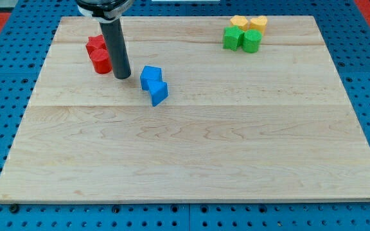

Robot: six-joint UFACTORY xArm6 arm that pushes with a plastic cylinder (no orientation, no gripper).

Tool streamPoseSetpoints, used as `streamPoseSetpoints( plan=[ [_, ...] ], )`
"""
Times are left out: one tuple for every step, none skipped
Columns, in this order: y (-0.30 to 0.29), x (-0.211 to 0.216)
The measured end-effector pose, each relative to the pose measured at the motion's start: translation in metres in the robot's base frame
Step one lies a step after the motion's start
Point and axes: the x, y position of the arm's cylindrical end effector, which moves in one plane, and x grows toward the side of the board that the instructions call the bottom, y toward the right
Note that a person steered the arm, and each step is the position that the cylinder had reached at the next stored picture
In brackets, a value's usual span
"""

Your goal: Move the red blocks into the blue blocks

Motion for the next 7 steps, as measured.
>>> streamPoseSetpoints(
  plan=[
    [0.028, 0.012],
    [0.042, 0.013],
    [0.068, 0.014],
    [0.061, -0.011],
    [0.062, -0.066],
    [0.030, -0.104],
    [-0.041, -0.122]
  ],
)
